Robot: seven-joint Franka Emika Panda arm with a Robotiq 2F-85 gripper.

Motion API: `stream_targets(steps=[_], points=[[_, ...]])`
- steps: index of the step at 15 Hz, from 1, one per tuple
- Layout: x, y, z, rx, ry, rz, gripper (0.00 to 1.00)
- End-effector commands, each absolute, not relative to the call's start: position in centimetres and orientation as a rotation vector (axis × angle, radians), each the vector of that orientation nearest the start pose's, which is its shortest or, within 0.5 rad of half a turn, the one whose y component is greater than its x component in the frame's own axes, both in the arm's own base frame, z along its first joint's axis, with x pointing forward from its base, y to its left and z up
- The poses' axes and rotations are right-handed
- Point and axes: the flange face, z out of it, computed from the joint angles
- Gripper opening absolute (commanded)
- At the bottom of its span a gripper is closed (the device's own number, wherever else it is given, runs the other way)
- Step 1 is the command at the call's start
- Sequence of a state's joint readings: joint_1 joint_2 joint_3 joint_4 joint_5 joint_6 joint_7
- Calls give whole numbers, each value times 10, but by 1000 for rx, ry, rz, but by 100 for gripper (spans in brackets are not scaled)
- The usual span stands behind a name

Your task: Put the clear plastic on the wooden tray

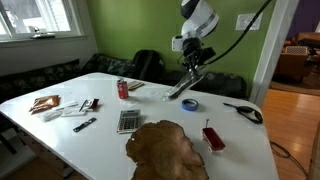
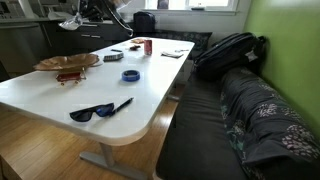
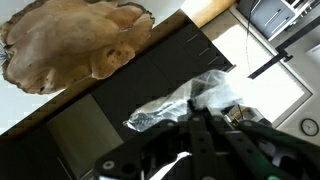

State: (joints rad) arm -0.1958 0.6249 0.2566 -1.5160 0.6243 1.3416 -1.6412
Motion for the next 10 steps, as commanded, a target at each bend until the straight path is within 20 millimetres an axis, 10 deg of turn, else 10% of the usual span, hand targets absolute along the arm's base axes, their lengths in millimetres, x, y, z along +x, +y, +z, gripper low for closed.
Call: stream_targets(steps=[1, 10], points=[[615, 89, 305, -1405, -1498, -17, 0], [587, 149, 204, -1242, -1813, 377, 0]])
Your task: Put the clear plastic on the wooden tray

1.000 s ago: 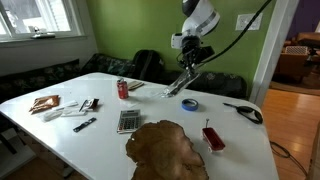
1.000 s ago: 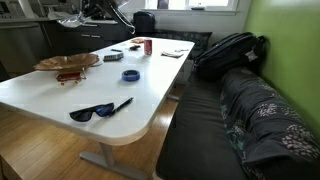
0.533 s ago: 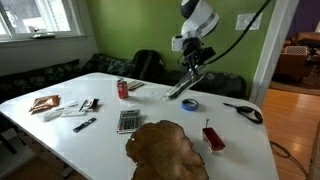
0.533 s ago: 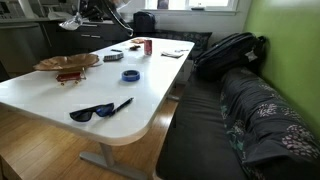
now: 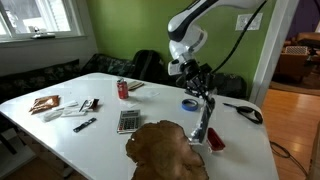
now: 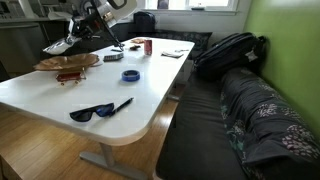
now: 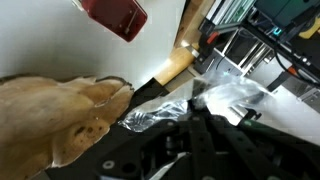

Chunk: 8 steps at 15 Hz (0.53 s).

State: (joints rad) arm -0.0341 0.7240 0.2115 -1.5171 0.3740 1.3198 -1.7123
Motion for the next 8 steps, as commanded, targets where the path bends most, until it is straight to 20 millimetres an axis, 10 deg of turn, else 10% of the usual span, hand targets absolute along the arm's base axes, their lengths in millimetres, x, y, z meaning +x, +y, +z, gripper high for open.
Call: stream_targets(steps=[1, 8], points=[[589, 156, 200, -1218, -1870, 363, 0], [615, 186, 203, -1229, -2061, 53, 0]])
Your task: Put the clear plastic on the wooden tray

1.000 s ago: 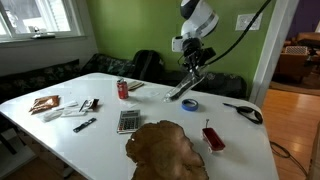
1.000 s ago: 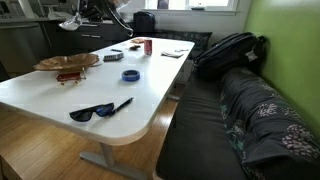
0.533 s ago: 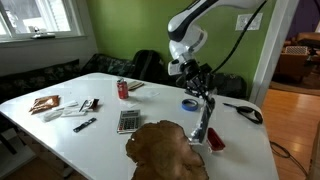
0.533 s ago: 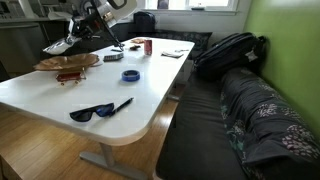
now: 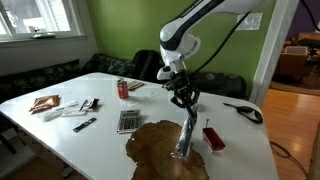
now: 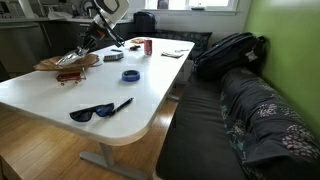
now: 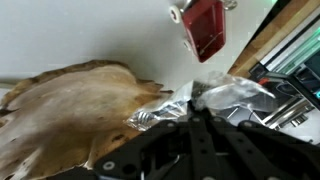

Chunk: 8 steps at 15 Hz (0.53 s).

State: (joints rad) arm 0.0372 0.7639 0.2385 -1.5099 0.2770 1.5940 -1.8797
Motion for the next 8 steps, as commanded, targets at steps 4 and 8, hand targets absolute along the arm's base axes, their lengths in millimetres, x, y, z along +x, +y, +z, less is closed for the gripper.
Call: stream_targets(steps=[4, 8], points=[[623, 203, 203, -1207, -2127, -130, 0], [625, 223, 200, -1143, -2196, -288, 0]])
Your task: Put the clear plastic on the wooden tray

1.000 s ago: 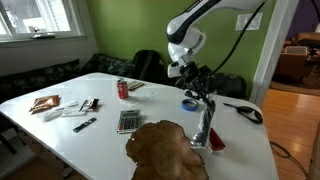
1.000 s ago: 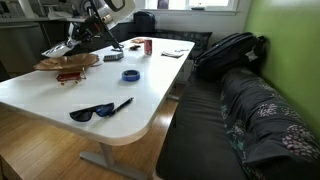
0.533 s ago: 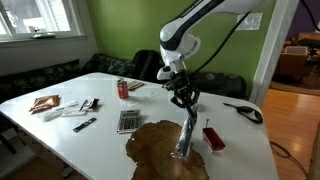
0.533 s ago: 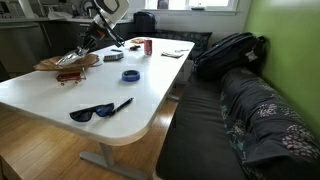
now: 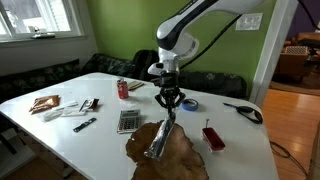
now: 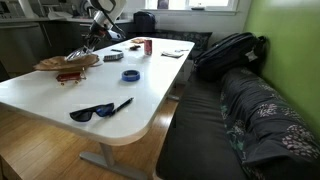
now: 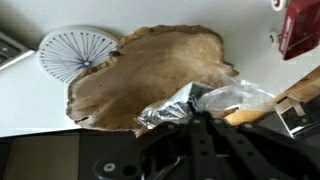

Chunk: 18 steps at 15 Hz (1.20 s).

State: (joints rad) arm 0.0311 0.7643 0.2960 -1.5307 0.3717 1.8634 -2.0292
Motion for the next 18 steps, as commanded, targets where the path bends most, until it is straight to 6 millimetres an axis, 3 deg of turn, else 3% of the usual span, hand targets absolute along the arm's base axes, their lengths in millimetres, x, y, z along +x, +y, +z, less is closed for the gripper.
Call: stream_targets(steps=[1, 6, 7, 9, 13, 17, 18], points=[[624, 226, 198, -1127, -2190, -312, 0], [617, 234, 193, -1067, -2189, -361, 0], [616, 233, 192, -1061, -2175, -348, 25], [614, 232, 189, -1066, -2163, -338, 32], [613, 231, 191, -1070, -2159, -345, 62], [611, 236, 212, -1022, -2190, -397, 93], [618, 237, 201, -1058, -2178, -358, 75]])
